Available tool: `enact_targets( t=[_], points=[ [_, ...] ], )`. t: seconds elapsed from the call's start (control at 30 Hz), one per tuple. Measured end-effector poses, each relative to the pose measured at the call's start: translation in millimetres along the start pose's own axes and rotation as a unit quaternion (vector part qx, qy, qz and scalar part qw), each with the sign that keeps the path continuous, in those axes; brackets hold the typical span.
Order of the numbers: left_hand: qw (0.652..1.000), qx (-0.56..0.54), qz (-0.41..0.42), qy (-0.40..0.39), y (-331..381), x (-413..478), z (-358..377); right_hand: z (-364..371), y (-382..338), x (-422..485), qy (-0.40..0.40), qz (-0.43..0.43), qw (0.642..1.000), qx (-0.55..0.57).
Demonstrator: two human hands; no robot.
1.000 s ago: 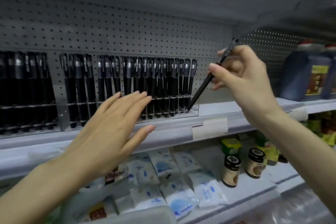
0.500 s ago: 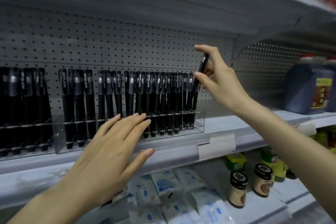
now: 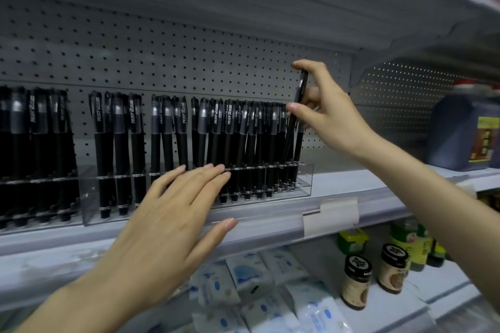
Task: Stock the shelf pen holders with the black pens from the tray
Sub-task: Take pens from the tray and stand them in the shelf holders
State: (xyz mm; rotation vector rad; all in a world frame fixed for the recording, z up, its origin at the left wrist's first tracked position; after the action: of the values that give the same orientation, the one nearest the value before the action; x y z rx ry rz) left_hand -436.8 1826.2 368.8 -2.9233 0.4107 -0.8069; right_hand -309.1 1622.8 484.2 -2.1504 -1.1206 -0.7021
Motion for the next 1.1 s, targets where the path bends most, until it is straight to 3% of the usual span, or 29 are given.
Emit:
enact_targets(
  t=[0.17, 0.77, 1.1],
  points=[
    [1.000, 0.008, 0.005, 0.003, 0, -1, 3, 9, 6, -10, -0.063, 0.010, 0.998, -0.002],
    [1.000, 0.016, 0.001, 0.001, 1, 1, 0, 8, 6, -8, -0.149, 0.032, 0.987, 0.053],
    [1.000, 0.014, -0.001, -0.008, 2, -3, -9, 6, -12, -22, -0.136, 0.017, 0.989, 0.049]
  ],
)
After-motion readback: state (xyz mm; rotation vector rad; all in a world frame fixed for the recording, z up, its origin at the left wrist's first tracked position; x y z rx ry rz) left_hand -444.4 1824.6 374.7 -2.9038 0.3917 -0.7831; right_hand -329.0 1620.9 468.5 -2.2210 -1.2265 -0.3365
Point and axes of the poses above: each hand's wrist, its own x-axis towards the middle knuckle, its own z-axis out of the palm, y = z × x, the point moved 2 cm from there along x, towards the middle knuckle, and after that the axes turned 11 degrees about -y, right-handed, at the moved point
